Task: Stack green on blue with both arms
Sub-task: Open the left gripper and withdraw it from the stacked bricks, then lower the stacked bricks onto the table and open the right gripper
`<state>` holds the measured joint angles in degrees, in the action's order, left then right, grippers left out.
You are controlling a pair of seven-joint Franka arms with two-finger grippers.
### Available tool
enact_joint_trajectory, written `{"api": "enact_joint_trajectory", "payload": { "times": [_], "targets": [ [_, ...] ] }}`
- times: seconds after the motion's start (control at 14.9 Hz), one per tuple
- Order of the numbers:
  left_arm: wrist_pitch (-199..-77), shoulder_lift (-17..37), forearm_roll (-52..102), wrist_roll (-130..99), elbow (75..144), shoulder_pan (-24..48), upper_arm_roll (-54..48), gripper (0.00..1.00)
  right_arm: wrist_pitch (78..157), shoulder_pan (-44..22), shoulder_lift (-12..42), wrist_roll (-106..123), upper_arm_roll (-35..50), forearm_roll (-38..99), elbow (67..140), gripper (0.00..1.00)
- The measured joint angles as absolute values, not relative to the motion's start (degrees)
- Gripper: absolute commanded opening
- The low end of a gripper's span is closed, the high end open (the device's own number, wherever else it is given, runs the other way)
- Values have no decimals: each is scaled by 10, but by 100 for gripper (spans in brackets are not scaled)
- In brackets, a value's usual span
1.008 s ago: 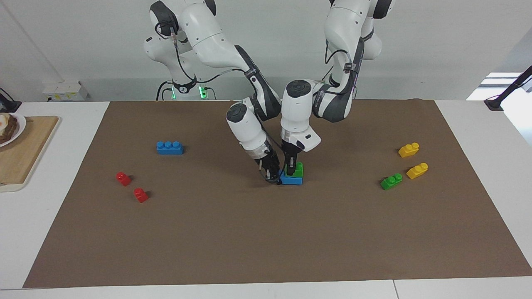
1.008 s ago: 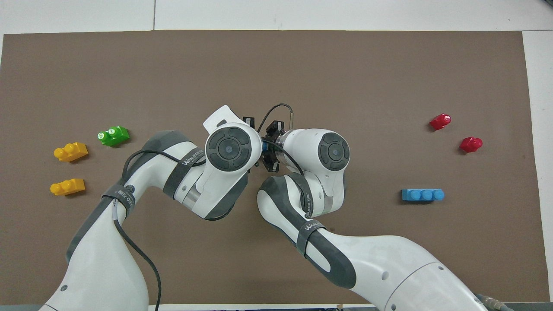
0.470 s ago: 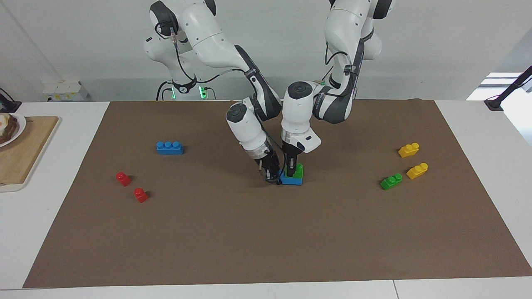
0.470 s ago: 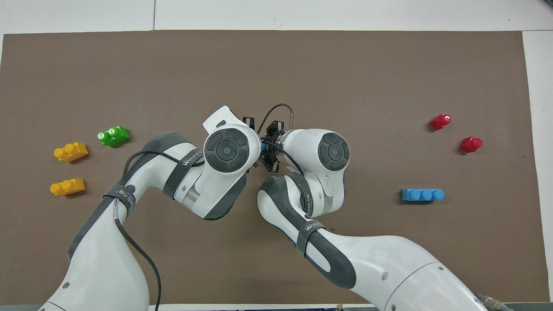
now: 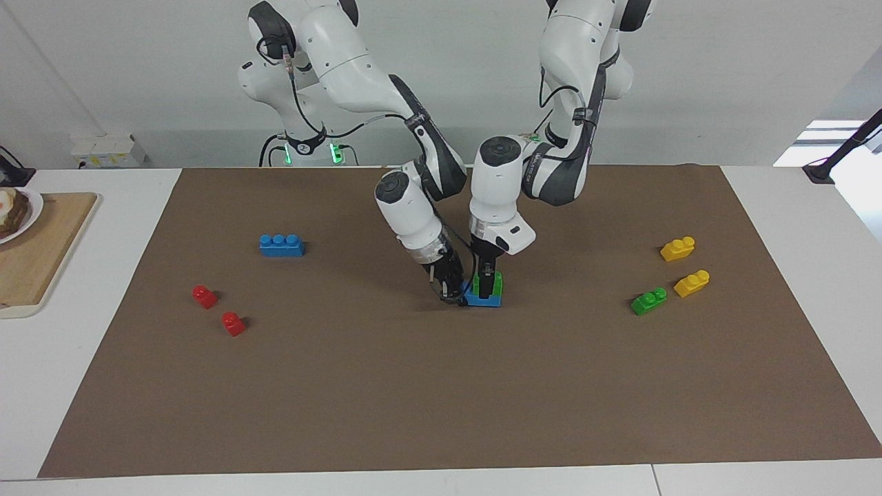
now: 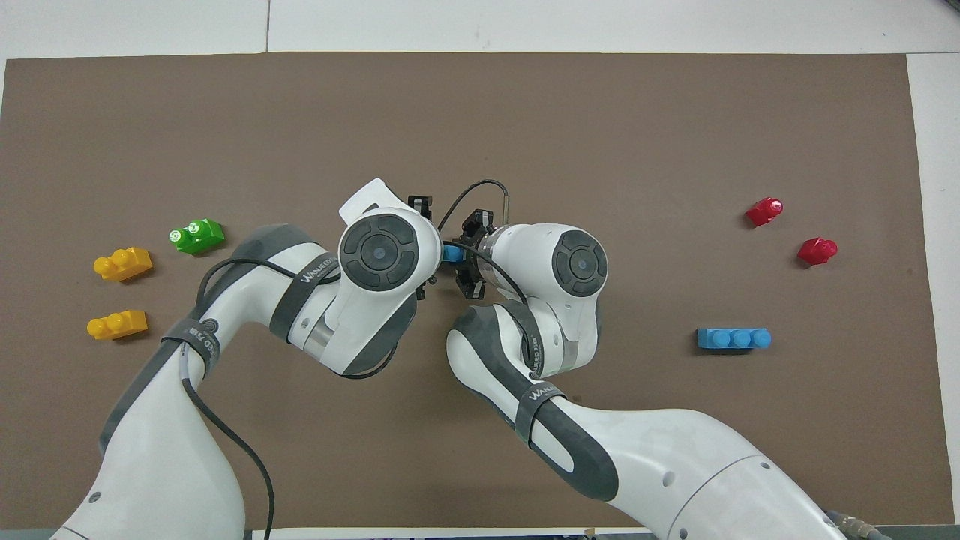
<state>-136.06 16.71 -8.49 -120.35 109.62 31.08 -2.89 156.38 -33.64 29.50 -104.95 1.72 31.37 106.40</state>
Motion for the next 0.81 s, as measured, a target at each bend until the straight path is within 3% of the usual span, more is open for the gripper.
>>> {"api": "enact_joint_trajectory", "payload": {
  "times": [0.13,0.2,0.81],
  "targets": [
    [-1334,147,-85,-1203,1092,292,-28,100,1564,-335,295,-1050,17,314,1067,73],
    [-1315,134,-85,-1197,1089,283,-28,100,1564,-335,295,-1050,16,314,1067,78],
    [-1130,36,-80,-874,1086,169,-25,100,1548,-323,294,-1050,11,314,1068,86]
  ]
}}
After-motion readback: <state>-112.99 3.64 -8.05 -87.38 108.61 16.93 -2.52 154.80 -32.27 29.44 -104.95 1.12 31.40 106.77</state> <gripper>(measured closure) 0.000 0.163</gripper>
